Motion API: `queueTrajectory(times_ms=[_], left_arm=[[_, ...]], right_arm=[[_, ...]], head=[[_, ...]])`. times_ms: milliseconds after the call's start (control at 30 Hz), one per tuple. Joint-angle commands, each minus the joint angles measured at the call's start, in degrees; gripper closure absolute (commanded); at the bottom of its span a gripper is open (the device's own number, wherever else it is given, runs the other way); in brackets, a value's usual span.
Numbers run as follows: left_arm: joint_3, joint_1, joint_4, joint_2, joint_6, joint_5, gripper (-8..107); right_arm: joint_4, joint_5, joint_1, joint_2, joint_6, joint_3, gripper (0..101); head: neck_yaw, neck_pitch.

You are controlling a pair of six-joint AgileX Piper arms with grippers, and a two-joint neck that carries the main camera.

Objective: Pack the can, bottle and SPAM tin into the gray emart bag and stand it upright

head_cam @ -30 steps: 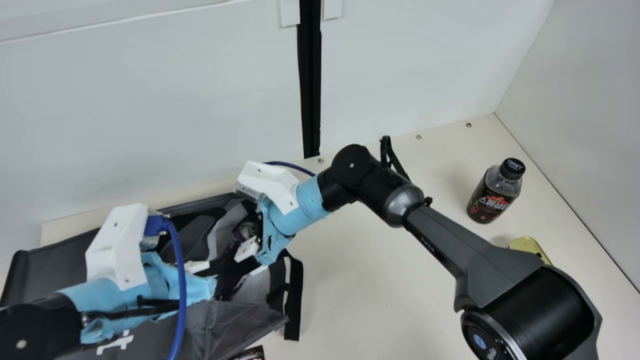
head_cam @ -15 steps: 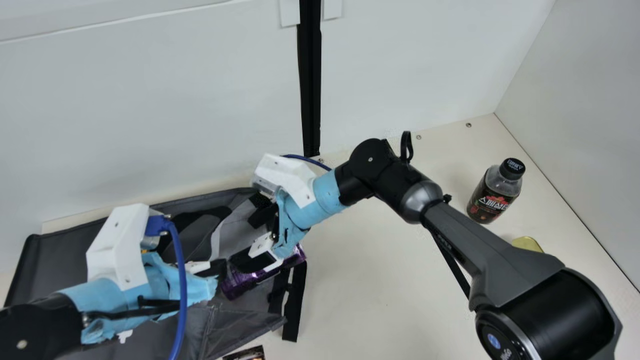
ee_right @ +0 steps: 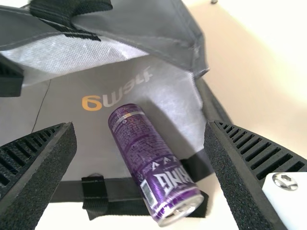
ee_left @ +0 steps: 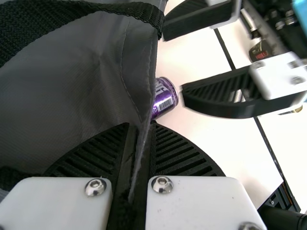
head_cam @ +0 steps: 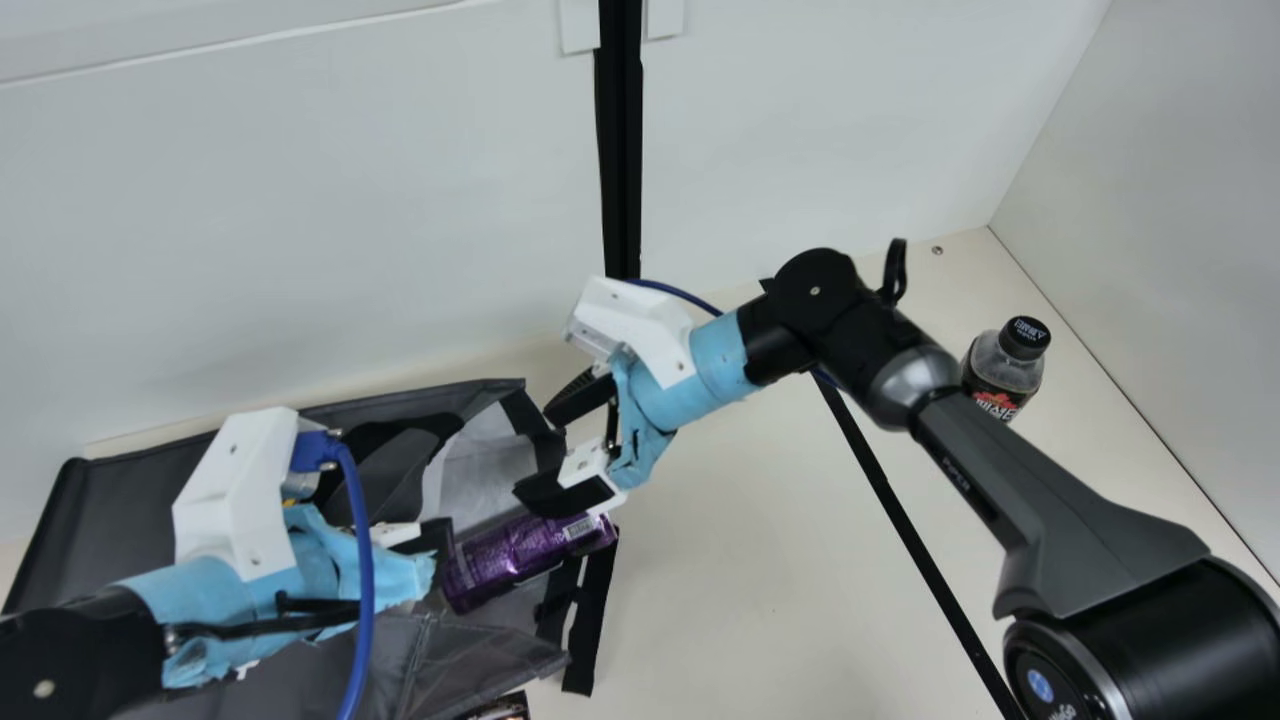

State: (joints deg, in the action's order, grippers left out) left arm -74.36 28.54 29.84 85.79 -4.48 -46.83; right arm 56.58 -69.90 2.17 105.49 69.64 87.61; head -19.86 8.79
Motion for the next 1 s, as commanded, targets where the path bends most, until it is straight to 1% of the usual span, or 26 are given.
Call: queueTrajectory(times_ms=[0, 300, 567, 767, 967], left_arm=[[0.0, 0.0, 0.0, 0.0, 0.0, 0.0, 107], [0.0, 0.0, 0.0, 0.0, 0.0, 0.0, 107], [0.0, 0.0, 0.0, 0.0, 0.0, 0.0, 107], [0.0, 0.0, 0.0, 0.0, 0.0, 0.0, 107], [0.0, 0.0, 0.0, 0.0, 0.0, 0.0, 107]], right_arm=[[0.2, 0.0, -0.6, -0.4, 0.5, -0.4, 6], [-0.2, 0.0, -3.7, -2.8, 3.0, -2.4, 6], [-1.2, 0.0, -6.7, -5.3, 3.8, -3.7, 6], [-2.3, 0.0, -9.3, -7.4, 2.8, -3.7, 6], [-4.7, 0.0, -12.1, -9.6, 1.3, -2.8, 6]], head=[[-0.1, 1.2], [-0.1, 1.2], [-0.1, 1.2], [-0.1, 1.2], [-0.1, 1.2]])
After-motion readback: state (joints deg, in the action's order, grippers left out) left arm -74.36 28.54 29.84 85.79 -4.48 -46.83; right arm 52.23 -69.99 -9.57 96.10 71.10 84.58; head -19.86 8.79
